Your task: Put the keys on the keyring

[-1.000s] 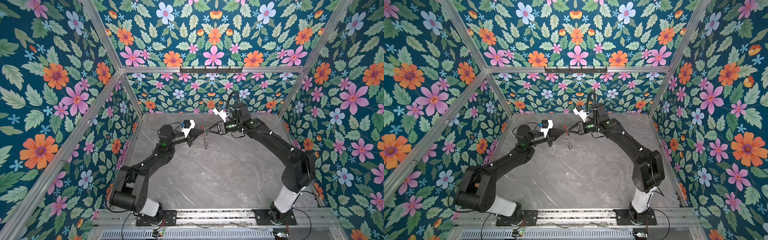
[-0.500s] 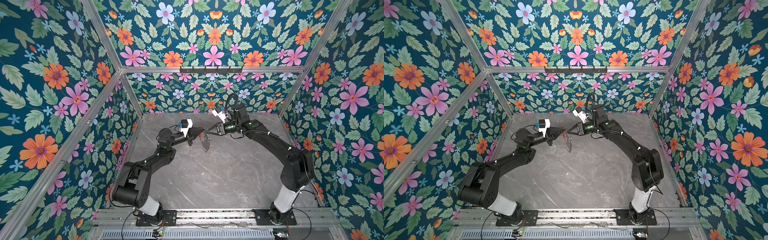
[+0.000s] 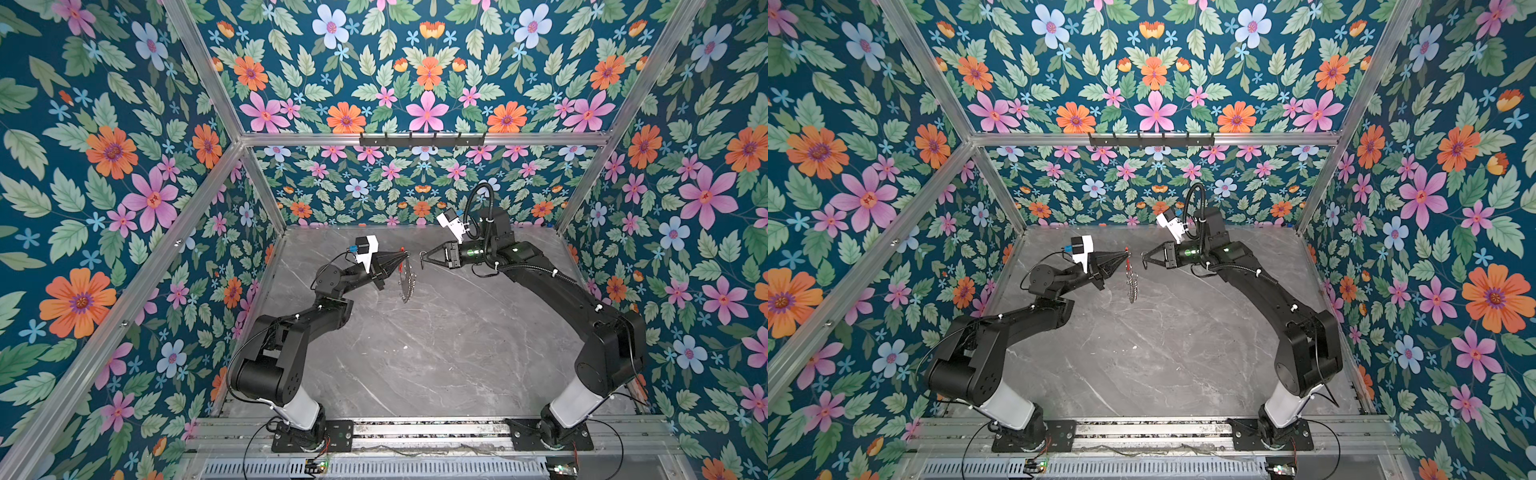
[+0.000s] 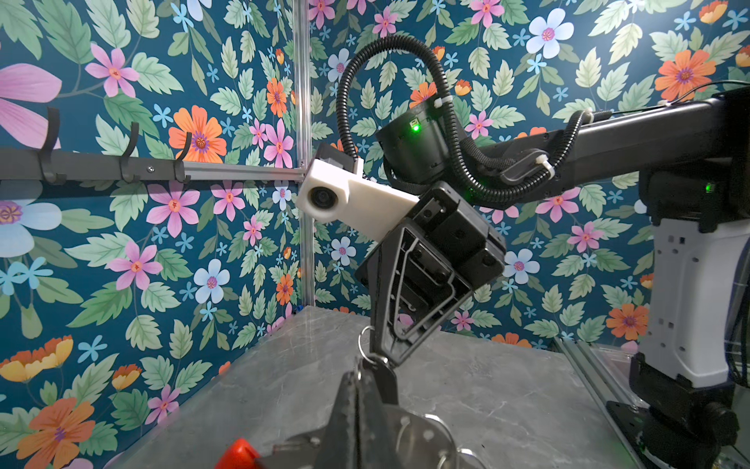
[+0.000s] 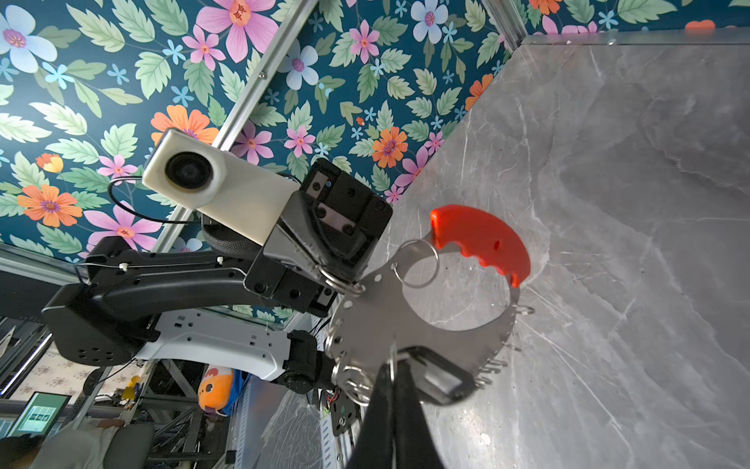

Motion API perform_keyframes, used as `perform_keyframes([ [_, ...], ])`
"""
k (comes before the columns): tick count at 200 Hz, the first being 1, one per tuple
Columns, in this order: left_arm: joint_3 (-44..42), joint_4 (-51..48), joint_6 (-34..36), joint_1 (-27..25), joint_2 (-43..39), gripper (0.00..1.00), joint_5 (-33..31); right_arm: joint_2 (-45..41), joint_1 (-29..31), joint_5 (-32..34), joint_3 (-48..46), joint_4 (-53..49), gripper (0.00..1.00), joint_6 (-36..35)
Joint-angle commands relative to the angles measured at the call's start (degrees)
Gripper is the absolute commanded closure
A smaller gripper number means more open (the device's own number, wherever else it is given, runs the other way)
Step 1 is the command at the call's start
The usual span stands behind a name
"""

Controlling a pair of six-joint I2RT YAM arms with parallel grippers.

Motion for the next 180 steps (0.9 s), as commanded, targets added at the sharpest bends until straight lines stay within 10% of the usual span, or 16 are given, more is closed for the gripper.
perform_keyframes([
  [1, 0.70, 4.04, -1.83, 0.02, 0.48, 1.00, -0.79, -0.24, 0.15, -1.78, 0.44, 1.31, 1.00, -0.48],
  [180, 2.18, 6.60, -3.30, -0.72, 2.72, 1.00, 0.54, 4.67, 1.20, -8.04, 7.34, 3.33, 1.00, 5.92],
])
